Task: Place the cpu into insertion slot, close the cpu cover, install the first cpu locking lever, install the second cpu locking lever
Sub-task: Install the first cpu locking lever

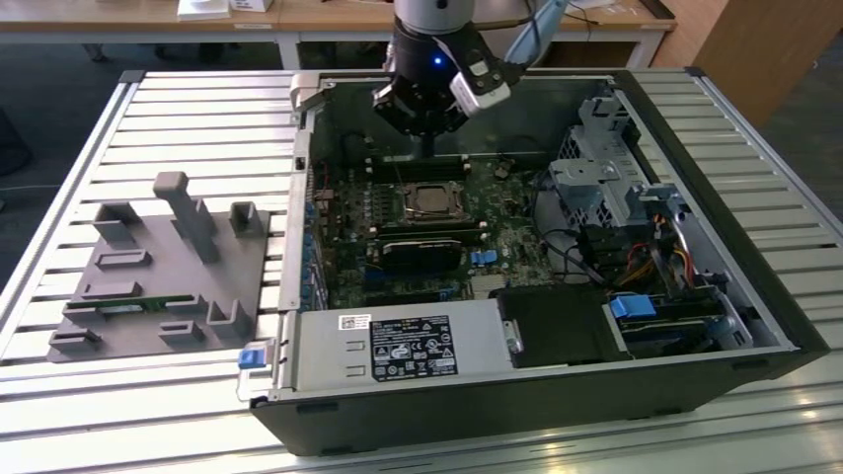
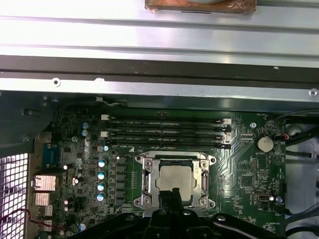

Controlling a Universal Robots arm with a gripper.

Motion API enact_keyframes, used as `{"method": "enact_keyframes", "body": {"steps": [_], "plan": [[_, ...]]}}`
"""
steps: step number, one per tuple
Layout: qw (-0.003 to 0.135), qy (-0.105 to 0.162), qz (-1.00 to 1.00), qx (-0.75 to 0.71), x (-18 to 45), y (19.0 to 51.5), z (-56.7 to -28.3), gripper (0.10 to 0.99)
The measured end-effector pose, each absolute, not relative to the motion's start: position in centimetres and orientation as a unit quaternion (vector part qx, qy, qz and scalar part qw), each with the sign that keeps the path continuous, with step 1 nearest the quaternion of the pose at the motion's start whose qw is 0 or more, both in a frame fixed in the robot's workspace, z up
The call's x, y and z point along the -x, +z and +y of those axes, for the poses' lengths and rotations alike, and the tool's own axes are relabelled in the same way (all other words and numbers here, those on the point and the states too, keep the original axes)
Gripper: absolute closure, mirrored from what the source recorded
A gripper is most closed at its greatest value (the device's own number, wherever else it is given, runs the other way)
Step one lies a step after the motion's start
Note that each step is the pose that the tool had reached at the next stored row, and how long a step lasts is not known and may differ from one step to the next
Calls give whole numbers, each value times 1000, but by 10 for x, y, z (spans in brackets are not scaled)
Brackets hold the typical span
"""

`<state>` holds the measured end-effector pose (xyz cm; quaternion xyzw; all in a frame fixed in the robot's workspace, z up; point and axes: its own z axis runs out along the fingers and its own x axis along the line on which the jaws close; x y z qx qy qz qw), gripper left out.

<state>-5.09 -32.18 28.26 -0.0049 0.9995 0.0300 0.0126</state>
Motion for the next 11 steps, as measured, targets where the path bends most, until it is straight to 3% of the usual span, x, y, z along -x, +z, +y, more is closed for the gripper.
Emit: {"method": "enact_keyframes", "body": {"steps": [11], "plan": [[13,30,999,5,57,282,-322,980]]}}
